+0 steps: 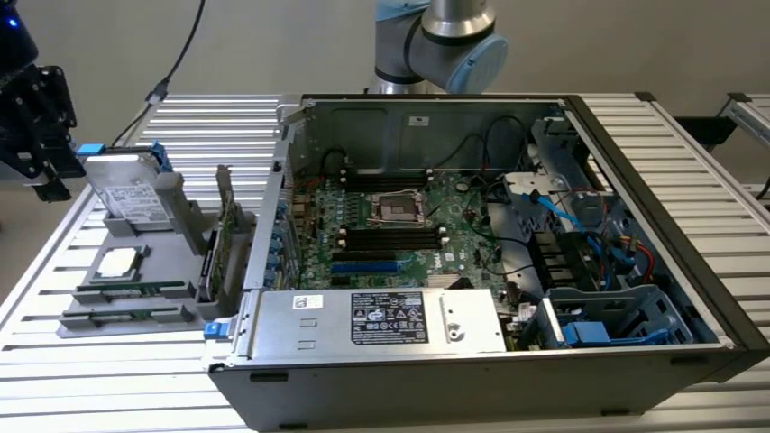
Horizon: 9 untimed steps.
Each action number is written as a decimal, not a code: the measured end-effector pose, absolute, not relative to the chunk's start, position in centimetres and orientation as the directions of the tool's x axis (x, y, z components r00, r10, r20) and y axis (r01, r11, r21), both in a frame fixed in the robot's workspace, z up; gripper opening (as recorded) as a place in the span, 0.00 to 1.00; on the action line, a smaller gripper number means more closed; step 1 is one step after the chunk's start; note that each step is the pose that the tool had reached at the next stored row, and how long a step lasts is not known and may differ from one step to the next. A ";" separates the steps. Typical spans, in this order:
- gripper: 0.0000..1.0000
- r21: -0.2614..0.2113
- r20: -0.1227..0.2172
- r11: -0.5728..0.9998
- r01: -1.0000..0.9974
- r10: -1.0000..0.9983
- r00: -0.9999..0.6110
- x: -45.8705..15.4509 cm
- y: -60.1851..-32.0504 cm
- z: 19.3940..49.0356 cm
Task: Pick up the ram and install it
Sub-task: 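Pick up the ram and move it above insertion slot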
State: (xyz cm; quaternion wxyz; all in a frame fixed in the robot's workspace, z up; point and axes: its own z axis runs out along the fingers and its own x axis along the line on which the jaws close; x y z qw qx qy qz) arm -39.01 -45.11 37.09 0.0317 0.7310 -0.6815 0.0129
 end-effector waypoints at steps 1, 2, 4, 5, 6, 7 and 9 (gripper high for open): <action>0.42 0.029 0.062 -0.069 -0.997 -0.996 0.071 -39.0 -45.1 37.1; 0.42 0.029 0.062 -0.069 -0.997 -0.996 0.071 -39.1 -45.1 37.0; 0.42 0.029 0.062 -0.069 -0.997 -0.996 0.071 -39.2 -45.1 36.9; 0.42 0.029 0.062 -0.069 -0.997 -0.996 0.071 -39.2 -45.2 36.8; 0.42 0.029 0.062 -0.069 -0.997 -0.996 0.071 -39.3 -45.2 36.7; 0.42 0.029 0.062 -0.069 -0.997 -0.996 0.071 -39.3 -45.2 36.6; 0.42 0.029 0.062 -0.069 -0.997 -0.996 0.071 -39.3 -45.4 36.4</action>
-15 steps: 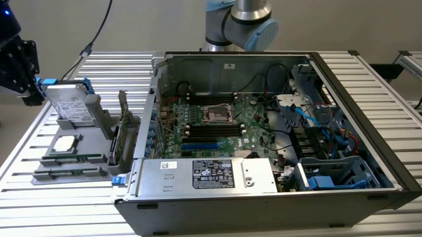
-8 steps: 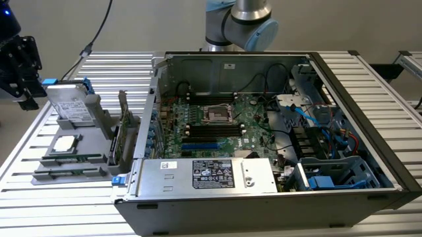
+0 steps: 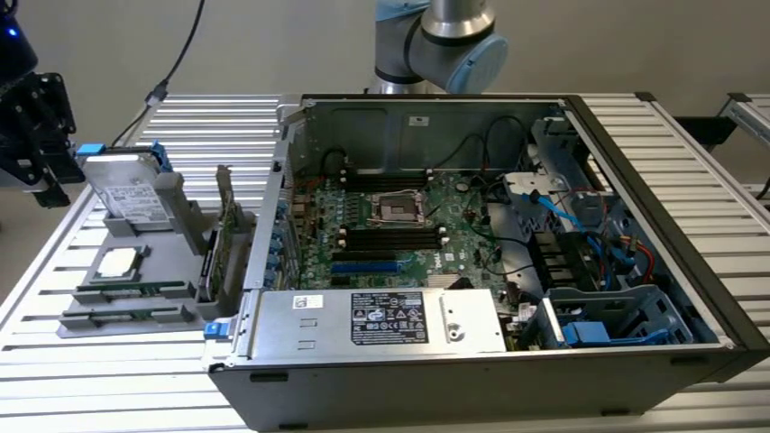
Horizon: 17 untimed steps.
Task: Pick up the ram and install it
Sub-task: 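Pick up the ram and move it above insertion slot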
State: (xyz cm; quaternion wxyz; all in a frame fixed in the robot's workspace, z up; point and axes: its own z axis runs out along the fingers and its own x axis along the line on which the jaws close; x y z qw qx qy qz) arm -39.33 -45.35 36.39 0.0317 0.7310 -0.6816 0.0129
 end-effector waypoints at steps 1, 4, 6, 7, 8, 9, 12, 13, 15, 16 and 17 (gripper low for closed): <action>0.42 0.029 0.062 -0.069 -0.997 -0.996 0.071 -39.3 -45.4 36.3; 0.42 0.029 0.062 -0.070 -0.997 -0.996 0.072 -39.3 -45.7 35.8; 0.42 0.029 0.062 -0.070 -0.997 -0.995 0.072 -39.3 -45.8 35.5; 0.42 0.029 0.062 -0.071 -0.997 -0.995 0.072 -39.3 -45.8 35.3; 0.42 0.029 0.062 -0.071 -0.997 -0.995 0.073 -39.3 -45.8 35.1; 0.42 0.029 0.062 -0.072 -0.997 -0.995 0.073 -39.3 -45.8 34.9; 0.42 0.029 0.062 -0.073 -0.997 -0.995 0.075 -39.3 -46.0 34.4; 0.42 0.029 0.062 -0.074 -0.997 -0.995 0.075 -39.3 -46.1 34.2; 0.42 0.029 0.060 -0.075 -0.997 -0.995 0.076 -39.3 -46.3 33.8; 0.42 0.029 0.059 -0.075 -0.997 -0.995 0.077 -39.3 -46.4 33.7; 0.42 0.029 0.059 -0.076 -0.997 -0.995 0.077 -39.3 -46.4 33.5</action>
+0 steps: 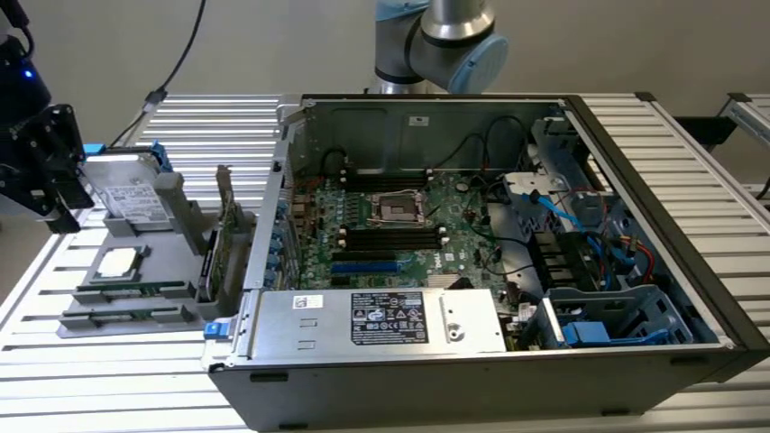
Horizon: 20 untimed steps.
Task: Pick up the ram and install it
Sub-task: 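Pick up the ram and move it above insertion slot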
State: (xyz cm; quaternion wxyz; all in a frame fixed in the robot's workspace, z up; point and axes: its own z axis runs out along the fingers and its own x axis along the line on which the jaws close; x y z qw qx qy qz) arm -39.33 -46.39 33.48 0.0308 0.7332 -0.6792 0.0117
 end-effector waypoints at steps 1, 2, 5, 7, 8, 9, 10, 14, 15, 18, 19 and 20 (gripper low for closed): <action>0.42 0.029 0.059 -0.076 -0.997 -0.995 0.078 -39.3 -46.5 33.3; 0.42 0.029 0.058 -0.077 -0.997 -0.995 0.078 -39.3 -46.6 33.1; 0.42 0.029 0.056 -0.078 -0.997 -0.995 0.079 -39.3 -46.7 32.6; 0.42 0.029 0.056 -0.078 -0.996 -0.995 0.080 -39.4 -46.7 32.2; 0.42 0.029 0.055 -0.079 -0.996 -0.995 0.081 -39.4 -46.7 32.0; 0.42 0.029 0.055 -0.080 -0.996 -0.995 0.081 -39.4 -46.7 31.8; 0.42 0.029 0.056 -0.081 -0.996 -0.995 0.082 -39.5 -46.8 31.7; 0.42 0.029 0.056 -0.084 -0.996 -0.995 0.086 -39.6 -46.8 30.9; 0.42 0.029 0.056 -0.085 -0.996 -0.995 0.086 -39.7 -46.8 30.8; 0.42 0.029 0.056 -0.088 -0.996 -0.994 0.089 -39.8 -46.8 30.2; 0.42 0.029 0.056 -0.089 -0.996 -0.994 0.091 -39.9 -46.8 30.0; 0.42 0.029 0.056 -0.091 -0.995 -0.994 0.092 -39.9 -46.8 29.8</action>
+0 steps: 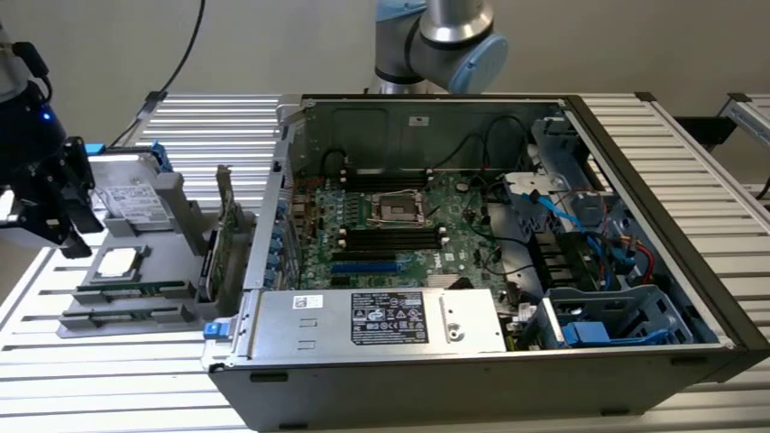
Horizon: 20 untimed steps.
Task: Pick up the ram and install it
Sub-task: 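Pick up the ram and move it above insertion slot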
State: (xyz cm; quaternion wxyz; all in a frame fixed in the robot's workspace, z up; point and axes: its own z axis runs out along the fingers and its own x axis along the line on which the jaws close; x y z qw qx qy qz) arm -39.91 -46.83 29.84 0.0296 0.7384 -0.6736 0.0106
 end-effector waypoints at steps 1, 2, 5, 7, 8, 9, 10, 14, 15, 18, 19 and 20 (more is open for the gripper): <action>0.42 0.029 0.056 -0.092 -0.995 -0.994 0.094 -40.0 -46.8 29.7; 0.42 0.030 0.056 -0.093 -0.995 -0.994 0.095 -40.1 -46.9 29.5; 0.42 0.029 0.055 -0.098 -0.995 -0.993 0.100 -40.4 -47.0 28.9; 0.42 0.029 0.054 -0.100 -0.995 -0.993 0.101 -40.6 -47.3 28.7; 0.42 0.029 0.053 -0.100 -0.995 -0.993 0.102 -40.7 -47.4 28.5; 0.42 0.029 0.050 -0.101 -0.994 -0.993 0.102 -40.7 -47.7 28.4; 0.42 0.029 0.047 -0.101 -0.994 -0.994 0.102 -40.7 -48.0 28.3; 0.42 0.027 0.027 -0.103 -0.994 -0.994 0.104 -40.7 -48.8 27.9; 0.42 0.026 0.024 -0.104 -0.994 -0.994 0.104 -40.7 -49.0 27.7; 0.42 0.025 0.015 -0.106 -0.994 -0.994 0.106 -40.7 -49.5 27.0; 0.42 0.025 0.013 -0.106 -0.994 -0.994 0.107 -40.7 -49.6 26.8; 0.42 0.025 0.010 -0.107 -0.994 -0.994 0.107 -40.7 -49.8 26.7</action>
